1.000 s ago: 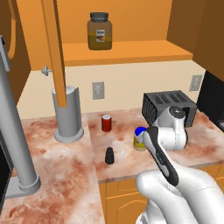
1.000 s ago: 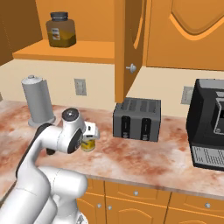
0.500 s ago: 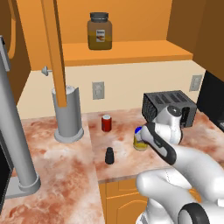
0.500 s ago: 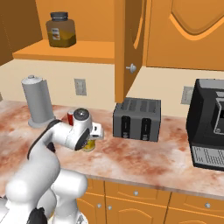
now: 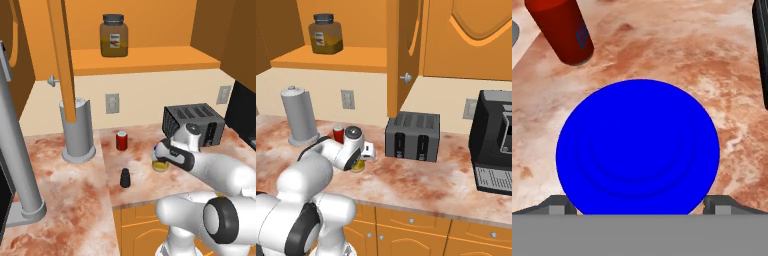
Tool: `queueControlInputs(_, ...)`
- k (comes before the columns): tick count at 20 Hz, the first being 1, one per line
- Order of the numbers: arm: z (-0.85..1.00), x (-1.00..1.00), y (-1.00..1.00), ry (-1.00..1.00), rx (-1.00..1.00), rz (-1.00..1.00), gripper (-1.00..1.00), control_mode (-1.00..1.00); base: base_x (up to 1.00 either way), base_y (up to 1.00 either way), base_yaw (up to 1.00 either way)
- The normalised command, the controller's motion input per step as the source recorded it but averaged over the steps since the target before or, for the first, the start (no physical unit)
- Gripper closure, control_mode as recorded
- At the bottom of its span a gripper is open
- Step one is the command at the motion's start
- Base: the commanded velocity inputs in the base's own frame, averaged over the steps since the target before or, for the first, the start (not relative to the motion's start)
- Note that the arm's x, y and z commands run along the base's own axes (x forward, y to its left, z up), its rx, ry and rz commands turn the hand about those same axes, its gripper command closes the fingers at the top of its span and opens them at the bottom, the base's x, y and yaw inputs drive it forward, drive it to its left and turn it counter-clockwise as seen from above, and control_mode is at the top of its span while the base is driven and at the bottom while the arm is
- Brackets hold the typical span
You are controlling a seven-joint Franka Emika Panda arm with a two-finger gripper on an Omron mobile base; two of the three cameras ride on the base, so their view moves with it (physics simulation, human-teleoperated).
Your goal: Pick the mayonnaise and shaker from the counter and place them in the cabinet.
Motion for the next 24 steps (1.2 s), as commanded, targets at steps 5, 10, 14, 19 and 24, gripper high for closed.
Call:
queueControlInputs(5,-0.31,0.28,0.14,0.0,0.0,0.0,1.0,-1.0,0.0,0.0,0.0)
queueControlInputs(10,-0.23,0.17,0.1,0.0,0.0,0.0,1.0,-1.0,0.0,0.0,0.0)
queueControlInputs(14,0.2,-0.26,0.18,-0.07,0.0,0.0,1.0,-1.0,0.0,0.0,0.0)
queueControlInputs(19,0.67,-0.45,0.24,-0.11,0.0,0.0,1.0,-1.0,0.0,0.0,0.0)
queueControlInputs(24,0.8,-0.1,0.12,-0.06,0.0,-0.02,1.0,-1.0,0.0,0.0,0.0)
